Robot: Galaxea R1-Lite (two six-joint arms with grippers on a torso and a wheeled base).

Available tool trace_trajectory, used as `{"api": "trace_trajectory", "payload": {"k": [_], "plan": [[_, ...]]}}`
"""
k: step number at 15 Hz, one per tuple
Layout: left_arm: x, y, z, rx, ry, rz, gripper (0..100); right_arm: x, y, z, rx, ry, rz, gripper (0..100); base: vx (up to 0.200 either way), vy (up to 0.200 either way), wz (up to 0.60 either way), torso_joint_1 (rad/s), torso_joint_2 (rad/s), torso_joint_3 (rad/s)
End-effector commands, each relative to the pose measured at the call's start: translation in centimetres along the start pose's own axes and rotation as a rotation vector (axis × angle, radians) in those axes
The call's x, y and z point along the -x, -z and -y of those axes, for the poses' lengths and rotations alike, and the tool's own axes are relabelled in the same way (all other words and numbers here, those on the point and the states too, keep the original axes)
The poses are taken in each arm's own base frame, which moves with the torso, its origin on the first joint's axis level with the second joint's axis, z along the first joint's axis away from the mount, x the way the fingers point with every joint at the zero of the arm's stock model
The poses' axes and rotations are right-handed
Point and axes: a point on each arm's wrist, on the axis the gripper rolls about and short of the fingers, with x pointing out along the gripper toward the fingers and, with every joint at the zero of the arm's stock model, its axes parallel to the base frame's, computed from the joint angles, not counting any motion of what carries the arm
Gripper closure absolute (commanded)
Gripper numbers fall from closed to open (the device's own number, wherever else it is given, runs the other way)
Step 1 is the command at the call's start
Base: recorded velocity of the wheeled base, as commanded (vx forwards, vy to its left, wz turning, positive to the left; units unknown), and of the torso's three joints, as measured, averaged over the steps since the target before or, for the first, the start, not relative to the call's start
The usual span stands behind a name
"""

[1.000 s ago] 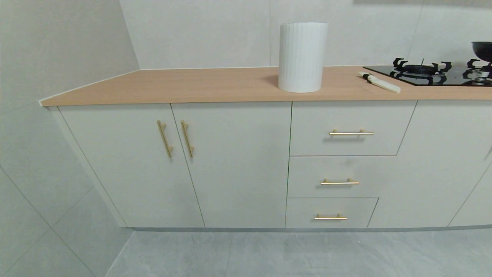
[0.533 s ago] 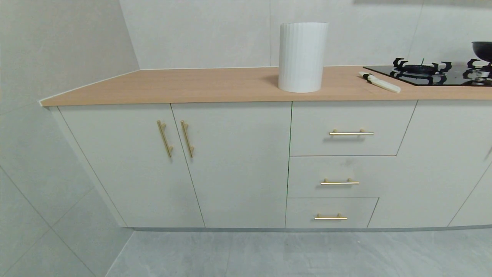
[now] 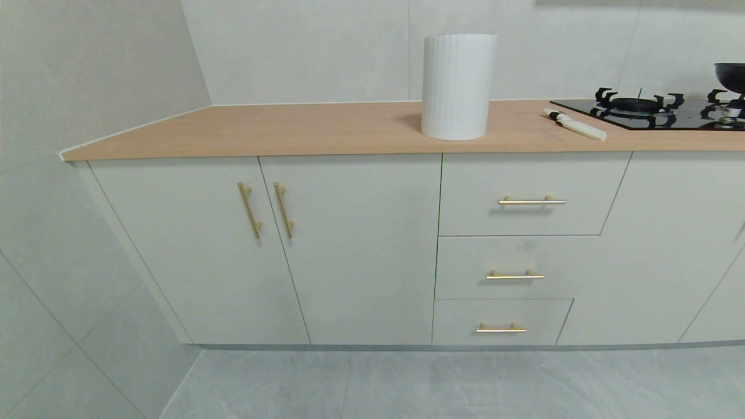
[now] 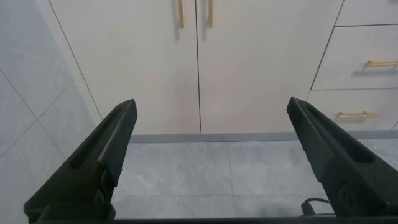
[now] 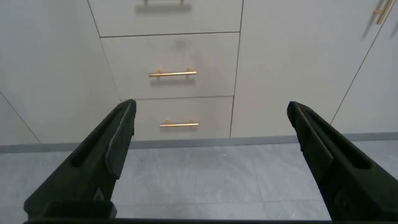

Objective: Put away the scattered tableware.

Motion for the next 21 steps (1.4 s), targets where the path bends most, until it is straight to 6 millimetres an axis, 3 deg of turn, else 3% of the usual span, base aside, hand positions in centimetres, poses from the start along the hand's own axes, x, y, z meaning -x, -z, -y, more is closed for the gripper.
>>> {"api": "trace_trajectory", "payload": {"k": [1, 19, 21], "plan": [[0.00, 0.00, 0.00, 0.000, 0.000, 0.000, 0, -0.02, 0.05, 0.00, 0.000, 0.001, -0.008, 0, 0.000, 0.000, 0.00, 0.000, 0.00, 0.000], [0.00, 0.00, 0.01, -0.018, 0.003, 0.000, 0, -0.02, 0.05, -0.01, 0.000, -0.001, -0.008, 0, 0.000, 0.000, 0.00, 0.000, 0.00, 0.000], [0.00, 0.00, 0.01, -0.008, 0.003, 0.000, 0, -0.02, 0.05, 0.00, 0.000, -0.002, -0.008, 0, 0.200, 0.000, 0.00, 0.005, 0.00, 0.005]]}}
